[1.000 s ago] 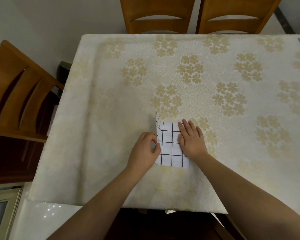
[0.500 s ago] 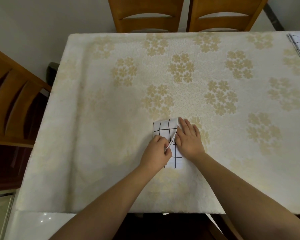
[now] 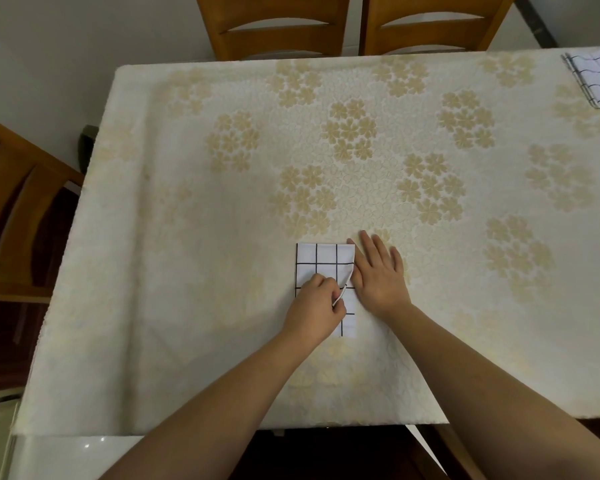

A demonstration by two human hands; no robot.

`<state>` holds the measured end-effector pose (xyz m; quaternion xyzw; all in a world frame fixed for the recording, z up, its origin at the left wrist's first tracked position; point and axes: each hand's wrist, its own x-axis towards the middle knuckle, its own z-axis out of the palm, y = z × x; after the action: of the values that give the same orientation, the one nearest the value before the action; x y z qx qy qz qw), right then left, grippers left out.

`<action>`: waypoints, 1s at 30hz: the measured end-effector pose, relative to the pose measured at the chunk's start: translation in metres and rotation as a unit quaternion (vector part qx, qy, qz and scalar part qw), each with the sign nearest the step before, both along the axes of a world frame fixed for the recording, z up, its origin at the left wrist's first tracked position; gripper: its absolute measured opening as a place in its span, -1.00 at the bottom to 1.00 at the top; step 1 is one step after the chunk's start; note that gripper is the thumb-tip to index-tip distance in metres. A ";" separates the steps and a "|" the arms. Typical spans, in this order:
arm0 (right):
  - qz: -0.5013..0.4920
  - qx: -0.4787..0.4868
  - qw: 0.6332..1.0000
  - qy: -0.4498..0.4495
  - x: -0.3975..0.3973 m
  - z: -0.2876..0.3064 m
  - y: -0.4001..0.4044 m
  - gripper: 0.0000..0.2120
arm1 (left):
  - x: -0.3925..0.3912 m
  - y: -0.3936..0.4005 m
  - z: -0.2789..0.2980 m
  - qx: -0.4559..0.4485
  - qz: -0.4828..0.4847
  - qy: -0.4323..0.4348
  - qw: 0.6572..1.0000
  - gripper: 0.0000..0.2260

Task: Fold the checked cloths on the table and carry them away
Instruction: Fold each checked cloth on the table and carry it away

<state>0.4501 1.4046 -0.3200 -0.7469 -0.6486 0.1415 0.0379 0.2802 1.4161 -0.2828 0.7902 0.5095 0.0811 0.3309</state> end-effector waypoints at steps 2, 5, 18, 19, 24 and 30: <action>-0.011 0.004 1.000 0.009 0.000 0.001 0.002 -0.46 | 0.001 0.001 -0.004 0.003 -0.008 -0.003 1.000 -0.87; -0.053 0.035 0.997 0.040 0.001 0.003 0.004 -0.47 | 0.000 0.002 -0.007 -0.003 -0.008 -0.031 0.999 -0.80; 0.053 0.096 0.994 0.029 -0.026 0.006 -0.011 -0.51 | -0.044 0.018 -0.014 0.131 -0.077 -0.084 0.985 -0.80; 0.055 0.089 0.994 0.024 -0.027 0.003 -0.012 -0.50 | -0.051 0.019 -0.018 0.159 -0.090 -0.051 0.982 -0.75; 0.055 0.051 0.997 0.002 -0.024 -0.007 -0.016 -0.46 | -0.074 0.016 -0.037 0.191 -0.176 0.118 0.958 -0.50; 0.052 0.034 0.998 -0.011 -0.024 -0.005 -0.015 -0.44 | -0.082 0.017 -0.042 0.179 -0.191 0.163 0.951 -0.47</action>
<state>0.4260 1.3900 -0.3249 -0.7117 -0.6917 0.1126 0.0489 0.1986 1.4326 -0.3246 0.9214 0.3732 -0.0241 0.1059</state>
